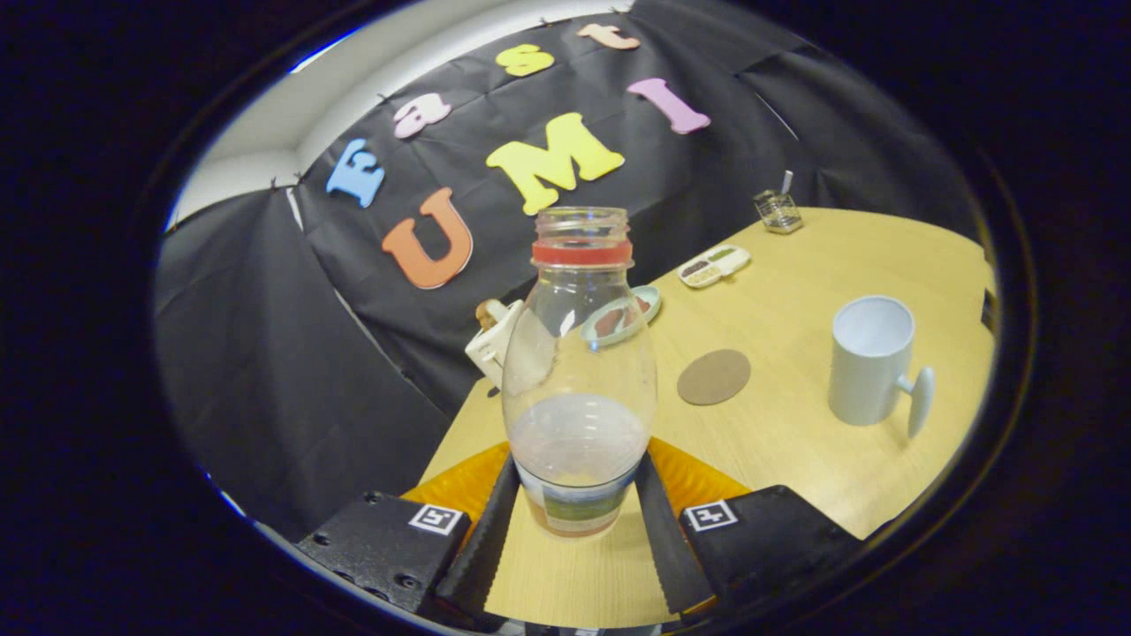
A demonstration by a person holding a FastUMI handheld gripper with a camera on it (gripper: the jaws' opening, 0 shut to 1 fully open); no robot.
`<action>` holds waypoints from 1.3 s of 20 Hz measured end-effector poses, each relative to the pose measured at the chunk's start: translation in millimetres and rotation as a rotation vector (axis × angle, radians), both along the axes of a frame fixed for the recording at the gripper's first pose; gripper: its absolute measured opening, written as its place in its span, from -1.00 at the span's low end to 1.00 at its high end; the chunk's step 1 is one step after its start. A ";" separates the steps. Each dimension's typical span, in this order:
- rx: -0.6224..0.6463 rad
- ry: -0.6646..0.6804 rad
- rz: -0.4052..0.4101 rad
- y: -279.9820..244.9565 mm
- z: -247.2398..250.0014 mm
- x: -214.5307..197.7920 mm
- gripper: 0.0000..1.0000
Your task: Take the bottle from table, then pour the juice into the cup, finally place the bottle on the coaster
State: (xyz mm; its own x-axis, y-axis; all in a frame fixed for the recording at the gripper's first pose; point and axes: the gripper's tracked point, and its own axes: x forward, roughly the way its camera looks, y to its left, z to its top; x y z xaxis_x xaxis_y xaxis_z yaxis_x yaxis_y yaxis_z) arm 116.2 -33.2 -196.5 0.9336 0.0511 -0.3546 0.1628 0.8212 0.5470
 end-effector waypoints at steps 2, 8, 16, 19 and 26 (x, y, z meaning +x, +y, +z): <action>0.074 0.006 -0.031 -14.3 -7.2 0.0 0.53; 0.358 -0.039 -0.065 -29.9 0.8 10.5 0.51; 0.612 -0.097 -0.101 -32.4 16.0 20.1 0.51; 0.684 -0.109 -0.109 -32.8 24.6 27.0 0.51; 0.793 -0.120 -0.126 -30.0 34.9 31.3 0.51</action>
State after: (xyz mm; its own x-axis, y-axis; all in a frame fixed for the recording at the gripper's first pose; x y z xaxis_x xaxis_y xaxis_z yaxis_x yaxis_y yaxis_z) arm 147.6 -63.1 -161.6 0.9785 0.1369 -0.1542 0.1316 0.1611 0.9781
